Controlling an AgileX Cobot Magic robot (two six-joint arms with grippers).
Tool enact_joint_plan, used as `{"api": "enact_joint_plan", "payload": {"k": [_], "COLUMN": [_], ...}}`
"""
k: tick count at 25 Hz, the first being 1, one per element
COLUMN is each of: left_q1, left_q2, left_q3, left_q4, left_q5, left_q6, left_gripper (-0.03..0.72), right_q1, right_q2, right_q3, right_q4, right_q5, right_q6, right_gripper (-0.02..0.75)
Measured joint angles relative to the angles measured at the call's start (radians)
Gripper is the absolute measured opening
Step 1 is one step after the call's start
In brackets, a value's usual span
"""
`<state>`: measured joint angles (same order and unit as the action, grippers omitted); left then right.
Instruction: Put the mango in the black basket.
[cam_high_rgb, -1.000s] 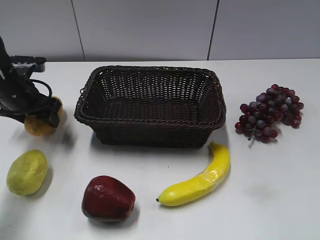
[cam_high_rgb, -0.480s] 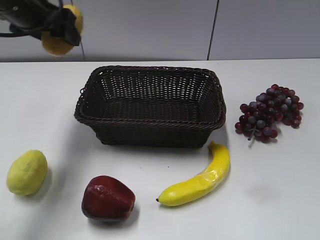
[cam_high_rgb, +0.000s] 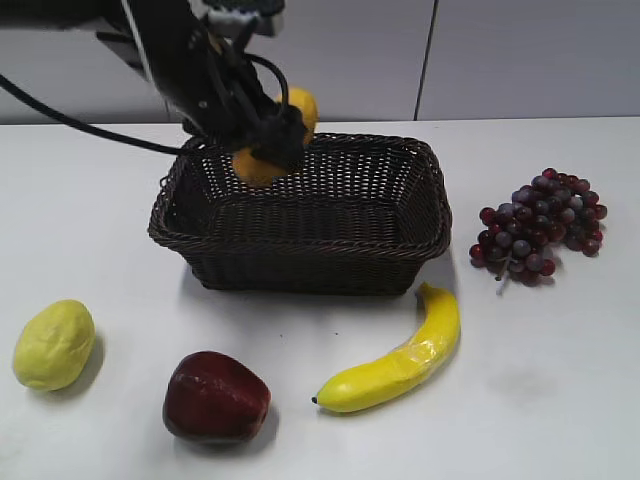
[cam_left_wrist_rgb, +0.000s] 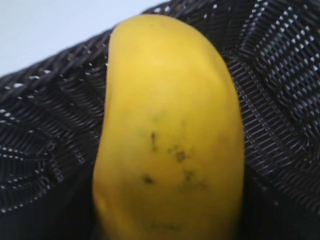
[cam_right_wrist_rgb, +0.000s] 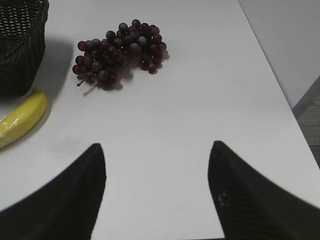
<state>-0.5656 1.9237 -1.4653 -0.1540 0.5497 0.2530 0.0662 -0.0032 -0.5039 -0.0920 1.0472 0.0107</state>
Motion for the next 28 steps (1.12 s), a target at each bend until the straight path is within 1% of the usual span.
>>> {"api": "enact_joint_plan", "payload": {"k": [4,5,7,9,16,21,23,25,28], "left_q1": [-0.014,-0.015,-0.015,-0.015,-0.015,-0.005,0.021,0.062,0.151], "left_q2": [0.068,0.076,0.087,0.089,0.061,-0.019,-0.054,-0.088,-0.111], "left_q3": [0.000,0.000,0.000,0.000,-0.015,-0.069,-0.089,-0.092,-0.093], "left_q4": [-0.013,-0.014,-0.016,-0.016,0.008,0.083,0.117,0.163,0.227], "left_q5": [-0.002,-0.002,-0.007,-0.014,-0.003,0.133,0.220,0.300,0.445], "left_q6": [0.000,0.000,0.000,0.000,0.000,0.000,-0.003,-0.016,-0.053], "left_gripper": [0.569,0.589,0.654,0.675,0.685,0.685,0.684,0.681,0.675], "right_q1": [0.000,0.000,0.000,0.000,0.000,0.000,0.000,0.000,0.000], "right_q2": [0.000,0.000,0.000,0.000,0.000,0.000,0.000,0.000,0.000], "right_q3": [0.000,0.000,0.000,0.000,0.000,0.000,0.000,0.000,0.000], "right_q4": [0.000,0.000,0.000,0.000,0.000,0.000,0.000,0.000,0.000], "right_q5": [0.000,0.000,0.000,0.000,0.000,0.000,0.000,0.000,0.000], "right_q6": [0.000,0.000,0.000,0.000,0.000,0.000,0.000,0.000,0.000], "right_gripper": [0.498,0.498,0.498,0.498,0.498,0.498,0.498,0.498,0.498]}}
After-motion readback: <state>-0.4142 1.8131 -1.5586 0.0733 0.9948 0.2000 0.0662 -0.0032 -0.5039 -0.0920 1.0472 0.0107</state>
